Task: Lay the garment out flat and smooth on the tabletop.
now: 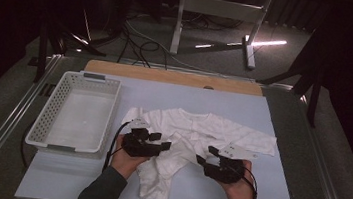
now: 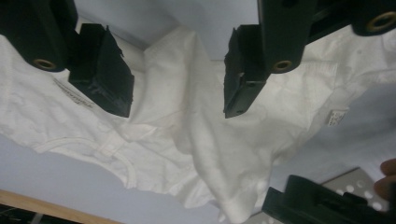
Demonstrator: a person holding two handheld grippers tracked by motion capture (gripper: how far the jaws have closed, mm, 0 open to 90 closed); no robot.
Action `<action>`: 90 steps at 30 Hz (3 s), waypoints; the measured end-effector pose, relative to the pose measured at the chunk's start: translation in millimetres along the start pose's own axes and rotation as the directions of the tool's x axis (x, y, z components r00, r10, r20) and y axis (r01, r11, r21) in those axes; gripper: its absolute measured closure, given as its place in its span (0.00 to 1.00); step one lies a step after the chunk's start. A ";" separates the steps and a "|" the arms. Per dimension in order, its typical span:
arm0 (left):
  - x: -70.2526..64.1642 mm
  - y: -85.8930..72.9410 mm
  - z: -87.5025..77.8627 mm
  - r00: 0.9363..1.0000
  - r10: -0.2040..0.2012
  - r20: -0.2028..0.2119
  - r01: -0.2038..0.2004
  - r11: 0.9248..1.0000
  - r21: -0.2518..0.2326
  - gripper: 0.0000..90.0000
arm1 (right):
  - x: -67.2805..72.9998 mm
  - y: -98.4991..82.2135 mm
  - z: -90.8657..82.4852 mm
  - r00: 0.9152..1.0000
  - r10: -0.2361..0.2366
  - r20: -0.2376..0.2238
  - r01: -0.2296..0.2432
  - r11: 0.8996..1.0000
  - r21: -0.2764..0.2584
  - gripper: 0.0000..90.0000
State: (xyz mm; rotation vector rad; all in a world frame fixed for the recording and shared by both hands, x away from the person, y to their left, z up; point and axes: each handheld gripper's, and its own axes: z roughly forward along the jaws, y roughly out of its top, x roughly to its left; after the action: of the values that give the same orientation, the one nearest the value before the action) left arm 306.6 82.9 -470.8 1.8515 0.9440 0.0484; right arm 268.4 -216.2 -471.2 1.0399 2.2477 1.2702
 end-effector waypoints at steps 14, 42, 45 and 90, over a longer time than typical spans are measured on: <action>-34.6 -15.7 12.1 0.988 0.114 0.101 -0.122 0.990 0.069 0.45 | -12.0 -4.2 -14.7 0.999 0.034 0.033 -0.033 0.999 -0.022 0.44; -24.1 -43.4 43.2 0.986 0.163 0.039 -0.167 0.941 0.294 0.99 | -16.8 -7.0 -20.9 0.998 0.037 0.041 -0.036 0.999 -0.030 0.44; -25.8 -43.4 42.0 0.984 0.169 0.048 -0.176 0.940 0.294 0.84 | -16.7 -7.1 -21.1 0.998 0.037 0.041 -0.036 0.999 -0.031 0.44; -45.8 -40.7 35.5 0.988 0.121 0.091 -0.140 0.960 0.243 0.99 | -17.8 -7.9 -22.2 0.999 0.039 0.034 -0.038 0.999 -0.029 0.44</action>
State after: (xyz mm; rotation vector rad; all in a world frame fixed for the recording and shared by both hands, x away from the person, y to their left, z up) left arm 266.4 34.7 -503.7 2.1315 0.8023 -0.0622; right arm 263.3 -245.0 -466.8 1.0917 2.1878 1.2867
